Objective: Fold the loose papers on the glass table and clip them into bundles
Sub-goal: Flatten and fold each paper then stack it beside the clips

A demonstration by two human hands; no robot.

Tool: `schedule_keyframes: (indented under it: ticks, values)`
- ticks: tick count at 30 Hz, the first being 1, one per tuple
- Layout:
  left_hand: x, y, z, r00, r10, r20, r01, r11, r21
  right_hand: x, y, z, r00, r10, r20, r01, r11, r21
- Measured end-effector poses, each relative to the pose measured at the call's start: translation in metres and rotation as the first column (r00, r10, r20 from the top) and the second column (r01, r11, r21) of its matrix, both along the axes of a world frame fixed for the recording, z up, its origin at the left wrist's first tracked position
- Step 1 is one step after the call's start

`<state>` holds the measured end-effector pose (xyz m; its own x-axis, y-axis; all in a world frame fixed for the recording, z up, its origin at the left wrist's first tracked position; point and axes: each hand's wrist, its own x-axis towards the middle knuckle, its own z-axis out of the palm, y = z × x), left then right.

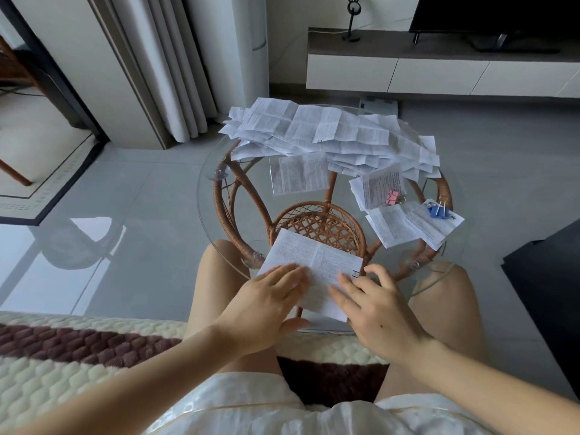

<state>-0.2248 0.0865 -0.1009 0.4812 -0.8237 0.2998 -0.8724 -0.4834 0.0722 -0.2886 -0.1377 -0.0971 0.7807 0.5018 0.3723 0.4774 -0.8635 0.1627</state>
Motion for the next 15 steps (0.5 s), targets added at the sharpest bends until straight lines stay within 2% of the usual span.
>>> schedule_keyframes:
  ticks: [2, 4, 6, 7, 8, 9, 10, 11, 12, 13, 15]
  values:
    - [-0.001, -0.001, 0.0, 0.999, -0.044, -0.009, 0.044, 0.999, -0.029, -0.001, 0.002, 0.011, 0.999, 0.014, 0.037, -0.019, 0.99, 0.141]
    - [-0.001, -0.004, 0.008, 0.995, -0.027, -0.093, 0.012, 0.988, -0.154, 0.002, 0.003, 0.034, 0.998, -0.01, 0.055, -0.004, 0.967, 0.254]
    - [-0.003, -0.012, 0.03, 0.964, 0.092, -0.25, -0.168, 0.938, -0.302, 0.006, 0.002, 0.062, 0.99, -0.069, 0.119, 0.02, 0.926, 0.376]
    - [-0.002, -0.017, 0.043, 0.906, 0.154, -0.393, -0.309, 0.877, -0.368, 0.009, 0.001, 0.075, 0.979, -0.102, 0.175, 0.019, 0.906, 0.424]
    - [0.002, -0.022, 0.055, 0.786, 0.176, -0.593, -0.473, 0.788, -0.393, 0.012, 0.0, 0.087, 0.966, -0.123, 0.229, 0.008, 0.895, 0.445]
    - [0.007, -0.027, 0.066, 0.572, 0.125, -0.811, -0.64, 0.686, -0.345, 0.013, -0.001, 0.093, 0.961, -0.105, 0.255, -0.02, 0.896, 0.443]
    - [0.014, -0.03, 0.072, 0.31, -0.021, -0.95, -0.762, 0.593, -0.262, 0.016, -0.002, 0.095, 0.97, -0.04, 0.241, -0.067, 0.905, 0.421]
    - [0.021, -0.032, 0.075, 0.083, -0.17, -0.982, -0.831, 0.532, -0.162, 0.018, -0.003, 0.091, 0.983, 0.047, 0.178, -0.113, 0.917, 0.384]
    - [0.029, -0.033, 0.074, -0.071, -0.266, -0.962, -0.857, 0.51, -0.078, 0.019, -0.005, 0.083, 0.99, 0.117, 0.076, -0.136, 0.935, 0.328]
    - [0.035, -0.034, 0.073, -0.16, -0.301, -0.94, -0.863, 0.504, -0.015, 0.022, -0.007, 0.072, 0.988, 0.151, -0.035, -0.137, 0.958, 0.253]
    - [0.041, -0.035, 0.069, -0.263, -0.285, -0.922, -0.856, 0.509, 0.087, 0.028, -0.014, 0.045, 0.972, 0.137, -0.191, -0.12, 0.988, 0.1]
